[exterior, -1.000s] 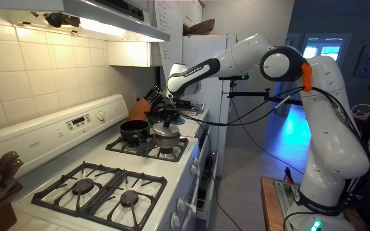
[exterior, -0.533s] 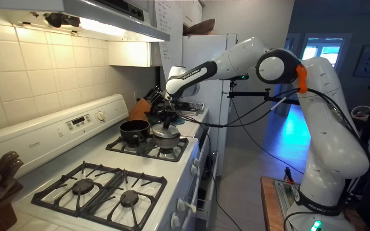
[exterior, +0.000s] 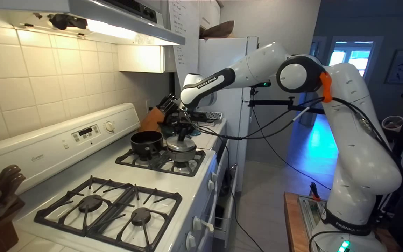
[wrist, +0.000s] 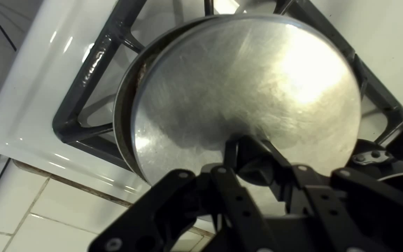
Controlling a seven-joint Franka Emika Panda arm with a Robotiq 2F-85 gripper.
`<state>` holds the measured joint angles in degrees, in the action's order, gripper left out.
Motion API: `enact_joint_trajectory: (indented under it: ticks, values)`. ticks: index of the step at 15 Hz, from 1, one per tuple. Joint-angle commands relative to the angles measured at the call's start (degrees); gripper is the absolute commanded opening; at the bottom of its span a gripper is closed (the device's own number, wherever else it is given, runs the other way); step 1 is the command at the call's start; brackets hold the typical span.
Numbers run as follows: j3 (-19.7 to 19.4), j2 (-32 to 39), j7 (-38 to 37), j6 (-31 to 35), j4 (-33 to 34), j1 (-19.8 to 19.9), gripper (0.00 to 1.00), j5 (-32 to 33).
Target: Put the silver lid on the silver pot.
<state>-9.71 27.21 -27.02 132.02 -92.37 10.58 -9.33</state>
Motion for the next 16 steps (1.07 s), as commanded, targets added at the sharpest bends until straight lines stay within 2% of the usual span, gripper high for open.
enact_joint_trajectory:
  ticks: [1, 16]
  values:
    - [0.35, 1.33, 1.76, -1.75, 2.47, 0.92, 0.06, -2.46]
    - [0.20, 2.02, 1.19, -2.84, 2.34, 1.49, 0.06, -2.74]
